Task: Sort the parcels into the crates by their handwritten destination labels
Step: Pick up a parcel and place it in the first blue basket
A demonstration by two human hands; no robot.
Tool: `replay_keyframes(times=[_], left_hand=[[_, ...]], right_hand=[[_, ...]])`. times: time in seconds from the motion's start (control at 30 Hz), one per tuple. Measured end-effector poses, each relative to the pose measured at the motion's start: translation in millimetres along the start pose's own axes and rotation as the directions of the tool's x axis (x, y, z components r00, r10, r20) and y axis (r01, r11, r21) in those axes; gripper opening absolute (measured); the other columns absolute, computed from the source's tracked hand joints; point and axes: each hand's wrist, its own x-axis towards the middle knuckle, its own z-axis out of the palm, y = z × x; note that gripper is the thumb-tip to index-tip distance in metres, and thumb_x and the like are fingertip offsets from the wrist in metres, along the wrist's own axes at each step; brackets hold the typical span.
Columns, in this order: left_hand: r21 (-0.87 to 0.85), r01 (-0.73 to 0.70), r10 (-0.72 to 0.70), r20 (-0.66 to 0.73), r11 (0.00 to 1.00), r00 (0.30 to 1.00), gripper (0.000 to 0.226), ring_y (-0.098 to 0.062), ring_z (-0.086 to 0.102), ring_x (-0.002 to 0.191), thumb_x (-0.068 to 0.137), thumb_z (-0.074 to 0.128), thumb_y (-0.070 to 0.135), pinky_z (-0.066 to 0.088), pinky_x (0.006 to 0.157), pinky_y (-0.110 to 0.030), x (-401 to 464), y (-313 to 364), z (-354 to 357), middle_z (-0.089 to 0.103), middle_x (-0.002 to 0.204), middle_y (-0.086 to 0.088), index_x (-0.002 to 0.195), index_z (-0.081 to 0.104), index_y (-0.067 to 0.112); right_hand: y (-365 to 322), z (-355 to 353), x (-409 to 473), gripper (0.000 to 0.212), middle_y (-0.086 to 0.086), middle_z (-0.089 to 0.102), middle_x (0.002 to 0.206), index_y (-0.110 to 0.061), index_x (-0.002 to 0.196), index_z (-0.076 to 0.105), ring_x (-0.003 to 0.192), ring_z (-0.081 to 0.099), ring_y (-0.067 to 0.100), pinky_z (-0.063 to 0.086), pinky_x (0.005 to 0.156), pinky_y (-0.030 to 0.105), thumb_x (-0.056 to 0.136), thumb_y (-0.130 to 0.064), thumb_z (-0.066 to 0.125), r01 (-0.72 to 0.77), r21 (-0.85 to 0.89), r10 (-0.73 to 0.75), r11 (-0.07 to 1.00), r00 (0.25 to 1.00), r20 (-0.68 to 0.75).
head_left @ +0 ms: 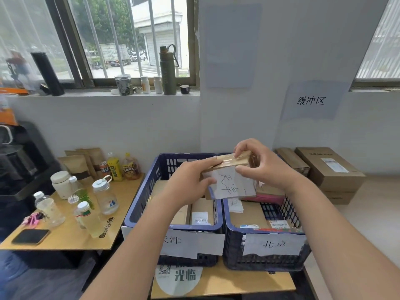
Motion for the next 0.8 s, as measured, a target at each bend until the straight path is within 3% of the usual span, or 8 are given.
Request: replay_keyframes(times=[0.1, 0.2, 0.27, 0.33, 0.43, 0.5, 0.63, 0.8], left_hand=[[-0.124, 0.048, -0.06, -0.096, 0.991, 0.994, 0.053, -0.011, 0.068, 0.097, 0.093, 0.068, 0.018, 0.061, 0.077, -0.033, -4.2, 2.3, 12.6, 0.071, 0.107, 0.012, 0.138, 0.055, 0.043], [-0.318, 0.139, -0.184, -0.116, 0.938, 0.976, 0.045, 0.003, 0.067, 0.093, 0.094, 0.066, 0.013, 0.061, 0.074, -0.024, -5.3, 3.9, 27.2, 0.071, 0.104, 0.022, 0.133, 0.063, 0.036], [-0.471, 0.239, -0.324, -0.108, 0.849, 0.94, 0.04, -0.002, 0.07, 0.092, 0.096, 0.062, 0.011, 0.06, 0.067, -0.023, -4.2, 2.6, 38.3, 0.073, 0.108, 0.016, 0.132, 0.065, 0.028], [-0.61, 0.332, -0.487, -0.103, 0.719, 0.867, 0.034, -0.01, 0.072, 0.091, 0.098, 0.06, 0.011, 0.06, 0.064, -0.024, -3.0, -1.1, 48.8, 0.073, 0.11, 0.008, 0.131, 0.065, 0.022], [-0.713, 0.365, -0.613, -0.115, 0.599, 0.782, 0.033, -0.013, 0.071, 0.093, 0.098, 0.062, 0.015, 0.062, 0.067, -0.027, -1.0, -4.9, 61.2, 0.072, 0.112, 0.003, 0.131, 0.063, 0.018], [-0.731, 0.352, -0.638, -0.146, 0.585, 0.756, 0.032, -0.012, 0.071, 0.094, 0.098, 0.064, 0.017, 0.063, 0.069, -0.029, 1.8, -3.9, 67.9, 0.072, 0.113, 0.003, 0.13, 0.063, 0.017], [-0.724, 0.32, -0.637, -0.211, 0.611, 0.741, 0.029, -0.01, 0.072, 0.093, 0.099, 0.063, 0.016, 0.062, 0.068, -0.027, 7.3, 1.5, 82.0, 0.073, 0.111, 0.004, 0.128, 0.065, 0.017], [-0.67, 0.346, -0.623, -0.223, 0.657, 0.75, 0.017, -0.002, 0.066, 0.09, 0.103, 0.054, 0.021, 0.057, 0.066, -0.021, 16.0, 4.5, 94.6, 0.071, 0.105, 0.014, 0.113, 0.063, 0.033]], right_hand=[[6.7, 0.0, 6.9, 0.035, -0.012, 0.056, 0.119, -0.04, 0.111, 0.059, 0.104, 0.058, 0.01, 0.05, 0.087, 0.028, 0.081, -0.041, 0.077, 0.013, 0.02, -0.011, 1.0, 0.995, -0.096], [14.4, 3.8, 14.6, 0.051, -0.012, 0.047, 0.135, -0.037, 0.124, 0.053, 0.129, 0.046, 0.004, 0.044, 0.104, 0.032, 0.081, -0.053, 0.074, 0.002, 0.041, 0.007, 0.999, 0.975, -0.222], [20.9, 8.8, 17.9, 0.067, -0.007, 0.036, 0.142, -0.033, 0.136, 0.046, 0.131, 0.039, 0.005, 0.037, 0.106, 0.031, 0.08, -0.066, 0.065, -0.057, 0.016, 0.059, 0.998, 0.95, -0.308], [26.9, 15.2, 16.4, 0.064, -0.001, 0.034, 0.142, -0.028, 0.14, 0.044, 0.125, 0.044, 0.008, 0.039, 0.102, 0.03, 0.087, -0.06, 0.061, -0.162, 0.017, 0.156, 0.987, 0.915, -0.372], [37.6, 28.6, 10.0, 0.041, -0.006, 0.053, 0.127, -0.029, 0.131, 0.052, 0.108, 0.058, 0.006, 0.053, 0.097, 0.038, 0.094, -0.046, 0.06, -0.225, 0.086, 0.24, 0.971, 0.933, -0.269], [42.4, 39.6, 5.3, 0.04, -0.013, 0.059, 0.125, -0.03, 0.131, 0.053, 0.112, 0.058, 0.005, 0.055, 0.096, 0.041, 0.094, -0.046, 0.059, -0.201, 0.077, 0.21, 0.977, 0.967, -0.146], [51.2, 51.0, 2.5, 0.043, -0.012, 0.054, 0.135, -0.027, 0.139, 0.05, 0.099, 0.051, -0.012, 0.041, 0.079, 0.008, 0.097, -0.036, 0.058, -0.152, 0.031, 0.155, 0.988, 0.976, -0.155], [72.0, 44.6, 4.1, 0.046, -0.007, 0.051, 0.142, -0.022, 0.145, 0.046, 0.098, 0.045, -0.01, 0.036, 0.067, -0.007, 0.1, -0.026, 0.057, -0.141, 0.06, 0.149, 0.988, 0.976, -0.159]])
